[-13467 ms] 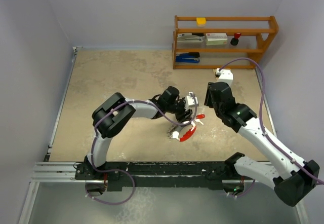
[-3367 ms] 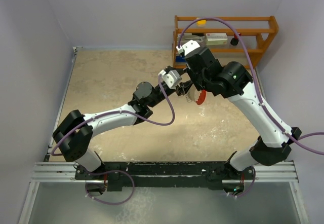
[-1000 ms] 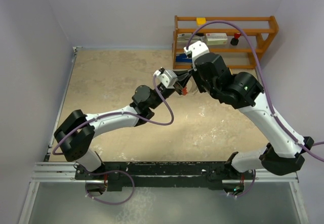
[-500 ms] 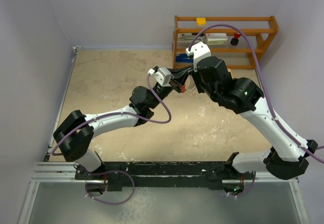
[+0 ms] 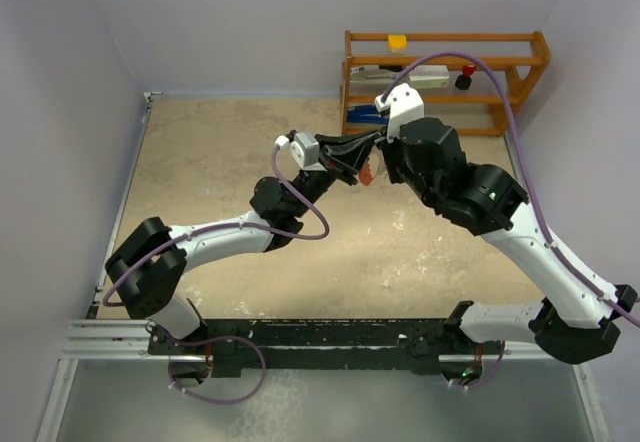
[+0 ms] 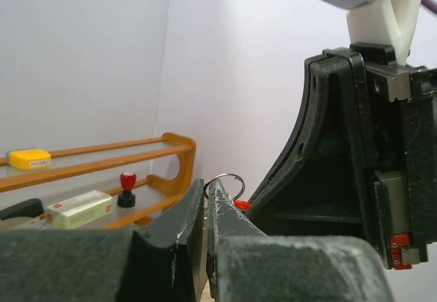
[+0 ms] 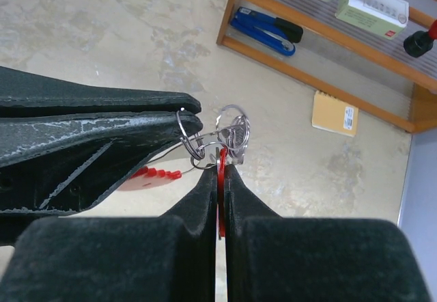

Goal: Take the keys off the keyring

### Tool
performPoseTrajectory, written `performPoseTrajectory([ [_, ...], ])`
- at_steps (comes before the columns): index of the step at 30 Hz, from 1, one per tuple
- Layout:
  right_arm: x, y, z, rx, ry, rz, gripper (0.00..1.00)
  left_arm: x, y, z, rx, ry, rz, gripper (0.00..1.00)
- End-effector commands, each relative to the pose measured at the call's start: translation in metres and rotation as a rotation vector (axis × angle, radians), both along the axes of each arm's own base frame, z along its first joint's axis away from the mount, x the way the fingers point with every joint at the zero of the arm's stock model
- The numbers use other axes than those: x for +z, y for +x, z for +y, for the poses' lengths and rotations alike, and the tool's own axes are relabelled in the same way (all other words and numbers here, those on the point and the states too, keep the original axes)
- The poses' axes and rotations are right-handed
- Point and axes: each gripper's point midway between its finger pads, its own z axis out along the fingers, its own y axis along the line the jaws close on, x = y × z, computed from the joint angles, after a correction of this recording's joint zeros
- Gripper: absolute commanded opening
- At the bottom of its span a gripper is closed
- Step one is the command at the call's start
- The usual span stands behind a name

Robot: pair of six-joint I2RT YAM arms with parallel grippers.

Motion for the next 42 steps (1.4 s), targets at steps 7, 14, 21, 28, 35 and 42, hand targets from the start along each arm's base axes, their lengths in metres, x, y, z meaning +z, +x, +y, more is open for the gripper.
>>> performPoseTrajectory([
  [7, 0.010, -0.004, -0.010, -0.015, 0.021, -0.041, 0.00, 0.074, -0.039, 0.028, -0.195, -0.321, -0.066, 0.00],
  [14, 0.012, -0.007, -0.013, -0.015, 0.032, -0.054, 0.00, 0.069, -0.032, 0.024, -0.196, -0.340, -0.035, 0.00],
  [21, 0.020, -0.006, -0.017, -0.020, 0.017, -0.069, 0.00, 0.040, -0.018, 0.021, -0.093, -0.215, 0.013, 0.00],
  [28, 0.030, -0.009, -0.022, -0.024, 0.016, -0.077, 0.00, 0.001, 0.005, 0.015, 0.072, 0.043, 0.033, 0.10],
  [35, 0.023, -0.009, -0.019, -0.019, 0.001, -0.055, 0.00, -0.003, 0.007, 0.017, 0.153, 0.191, -0.051, 0.19],
  [42, 0.022, -0.008, -0.016, -0.011, 0.001, -0.049, 0.00, -0.009, -0.001, 0.013, 0.144, 0.289, -0.137, 0.36],
])
